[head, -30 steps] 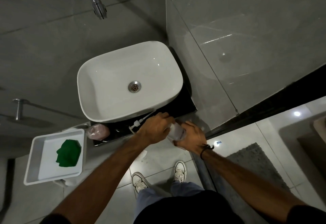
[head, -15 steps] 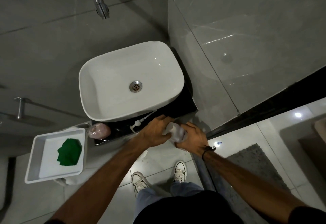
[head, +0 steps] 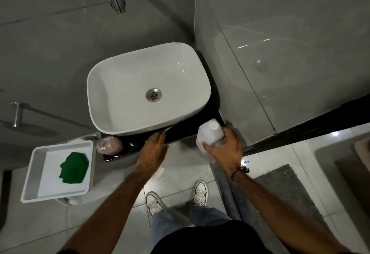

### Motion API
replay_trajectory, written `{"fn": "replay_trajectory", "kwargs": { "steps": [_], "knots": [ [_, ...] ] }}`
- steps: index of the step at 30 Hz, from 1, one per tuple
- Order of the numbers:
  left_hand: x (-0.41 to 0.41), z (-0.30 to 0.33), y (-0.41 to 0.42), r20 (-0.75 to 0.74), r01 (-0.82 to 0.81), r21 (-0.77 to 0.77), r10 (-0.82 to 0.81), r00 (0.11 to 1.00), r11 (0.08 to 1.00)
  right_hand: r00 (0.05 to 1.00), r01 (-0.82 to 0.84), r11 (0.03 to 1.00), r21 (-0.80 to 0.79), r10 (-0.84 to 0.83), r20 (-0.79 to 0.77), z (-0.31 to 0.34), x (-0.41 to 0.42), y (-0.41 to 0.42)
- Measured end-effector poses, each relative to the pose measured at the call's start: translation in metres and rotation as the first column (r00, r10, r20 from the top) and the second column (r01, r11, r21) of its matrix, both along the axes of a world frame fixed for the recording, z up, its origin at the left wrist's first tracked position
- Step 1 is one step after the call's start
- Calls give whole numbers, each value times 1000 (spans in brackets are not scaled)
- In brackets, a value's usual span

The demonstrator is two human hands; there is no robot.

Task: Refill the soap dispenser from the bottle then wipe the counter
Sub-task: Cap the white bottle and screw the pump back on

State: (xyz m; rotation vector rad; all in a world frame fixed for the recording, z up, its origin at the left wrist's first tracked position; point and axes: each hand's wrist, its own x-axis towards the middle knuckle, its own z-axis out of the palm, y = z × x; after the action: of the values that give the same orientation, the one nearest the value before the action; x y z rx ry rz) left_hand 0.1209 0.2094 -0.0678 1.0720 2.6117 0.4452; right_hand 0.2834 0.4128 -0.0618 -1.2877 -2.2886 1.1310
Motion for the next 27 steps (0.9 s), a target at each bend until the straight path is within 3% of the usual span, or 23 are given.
{"fn": "replay_trajectory", "kwargs": {
  "steps": [4, 9, 15, 18, 21, 27],
  "knots": [
    [-18, -21, -5, -76, 12, -155, -24, 997, 988, 969, 199, 978, 69, -186, -160, 12, -24, 8],
    [-20, -24, -3, -76, 4, -160, -16, 997, 987, 962, 222, 969, 105, -200, -184, 10, -48, 6],
    [-3, -5, -26, 89, -43, 153, 29, 996, 987, 986, 130, 990, 57, -123, -116, 9, -58, 8],
    [2, 21, -50, 73, -72, 314, 52, 996, 947, 989, 142, 988, -53, -144, -35, 2, -50, 3],
    [-7, 50, -84, 68, -126, 376, 108, 992, 918, 985, 163, 975, -154, -153, 77, -7, -43, -21],
    [-48, 113, -157, 3, -292, 485, 332, 943, 824, 978, -95, 972, -217, 131, 162, -13, -68, -101]
  ]
}}
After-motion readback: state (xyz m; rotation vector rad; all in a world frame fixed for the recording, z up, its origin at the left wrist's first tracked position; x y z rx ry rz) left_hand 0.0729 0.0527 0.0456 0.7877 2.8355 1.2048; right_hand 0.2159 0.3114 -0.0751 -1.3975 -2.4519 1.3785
